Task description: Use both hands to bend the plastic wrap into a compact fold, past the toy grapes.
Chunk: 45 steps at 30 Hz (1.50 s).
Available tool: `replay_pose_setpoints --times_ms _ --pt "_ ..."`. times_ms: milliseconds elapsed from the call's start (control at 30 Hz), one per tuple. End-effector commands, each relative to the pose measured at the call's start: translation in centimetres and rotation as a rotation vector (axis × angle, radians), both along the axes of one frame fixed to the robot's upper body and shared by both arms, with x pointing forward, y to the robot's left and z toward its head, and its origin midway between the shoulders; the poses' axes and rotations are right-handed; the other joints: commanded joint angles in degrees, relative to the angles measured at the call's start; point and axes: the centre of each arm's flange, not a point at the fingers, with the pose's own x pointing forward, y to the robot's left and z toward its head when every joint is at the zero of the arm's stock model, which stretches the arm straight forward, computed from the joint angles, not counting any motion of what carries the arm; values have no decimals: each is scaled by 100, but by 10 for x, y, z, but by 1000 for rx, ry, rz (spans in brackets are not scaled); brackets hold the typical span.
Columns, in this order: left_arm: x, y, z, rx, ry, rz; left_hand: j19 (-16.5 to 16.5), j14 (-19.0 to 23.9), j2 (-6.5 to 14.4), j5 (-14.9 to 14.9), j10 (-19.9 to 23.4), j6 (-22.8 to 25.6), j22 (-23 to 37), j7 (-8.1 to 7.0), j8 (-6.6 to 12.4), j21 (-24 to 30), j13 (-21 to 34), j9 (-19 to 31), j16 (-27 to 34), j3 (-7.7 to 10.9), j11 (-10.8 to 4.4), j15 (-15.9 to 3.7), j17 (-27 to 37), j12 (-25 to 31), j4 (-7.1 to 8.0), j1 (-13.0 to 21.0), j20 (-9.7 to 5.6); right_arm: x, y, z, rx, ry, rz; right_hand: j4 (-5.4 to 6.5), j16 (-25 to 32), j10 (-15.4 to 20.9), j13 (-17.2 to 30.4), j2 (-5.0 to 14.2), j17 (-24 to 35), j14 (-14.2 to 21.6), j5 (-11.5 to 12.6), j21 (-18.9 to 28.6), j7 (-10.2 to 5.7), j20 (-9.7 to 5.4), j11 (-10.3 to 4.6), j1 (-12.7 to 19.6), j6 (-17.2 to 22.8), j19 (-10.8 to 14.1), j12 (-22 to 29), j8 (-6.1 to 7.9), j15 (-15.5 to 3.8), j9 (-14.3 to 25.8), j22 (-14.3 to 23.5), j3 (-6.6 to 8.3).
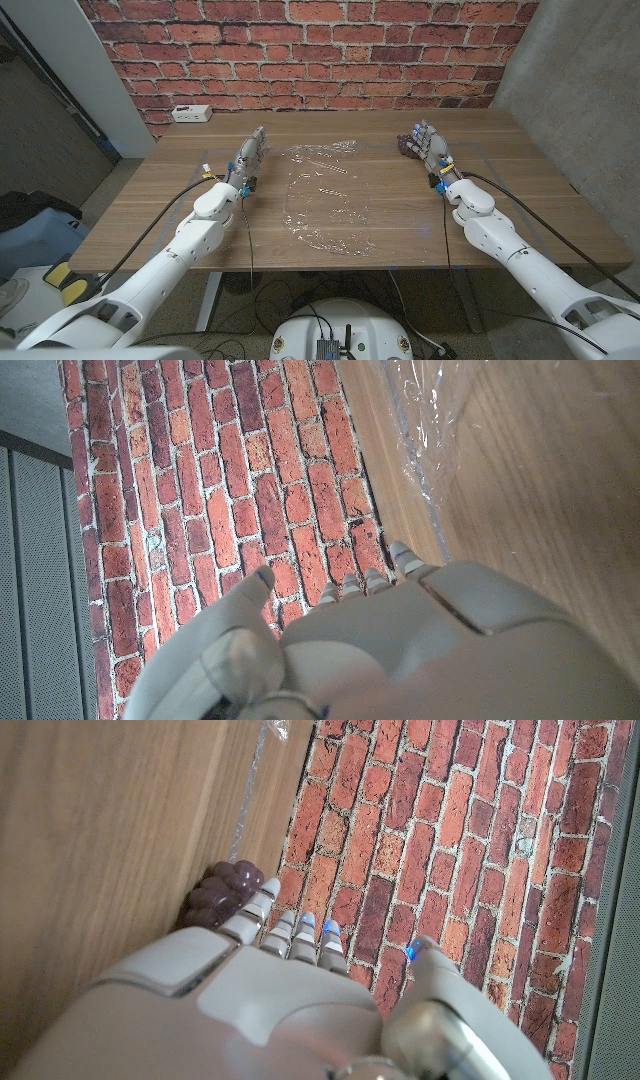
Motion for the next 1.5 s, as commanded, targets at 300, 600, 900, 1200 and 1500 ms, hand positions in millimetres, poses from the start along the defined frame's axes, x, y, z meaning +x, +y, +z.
replay_pose_setpoints --times_ms 300,600,900,1200,1500 --pt "-8 -5 3 51 -45 65 -310 -309 -15 27 -235 53 18 0 99 -142 7 26 65 72 62 146 19 96 -31 24 282 1 3 0 -8 11 -6 -200 61 137 22 39 -1 71 38 -59 -48 216 95 275 79 77 49 29 217 29 23 152" --pt "-27 -14 13 183 -133 197 -72 183 -99 -95 489 899 50 -38 225 -168 37 50 136 157 260 612 15 284 -266 120 867 -9 7 3 -98 5 -63 -507 130 279 33 162 6 338 -14 -120 -75 411 153 666 173 165 78 58 346 37 33 358" --pt "-42 -20 13 286 -159 254 80 452 -123 -154 715 1103 58 -28 222 -148 49 56 172 204 263 681 18 326 -394 197 1003 -20 10 5 -188 1 -100 -636 156 363 40 179 17 450 -56 -153 -86 468 193 810 241 187 95 73 331 41 38 418" --pt "-63 -23 9 361 -183 304 144 661 -139 -195 885 1279 65 -48 217 -156 58 61 186 235 254 728 26 350 -476 232 1031 -36 14 9 -260 -16 -126 -686 165 419 45 193 29 487 -79 -173 -81 483 189 861 284 197 107 80 320 43 41 434" --pt "-82 -26 3 406 -207 347 167 716 -150 -210 962 1362 66 -52 219 -162 61 63 180 245 264 732 27 361 -510 243 1047 -46 17 11 -319 -29 -144 -713 167 448 47 206 38 496 -93 -186 -70 486 214 891 308 207 111 82 320 45 43 442"
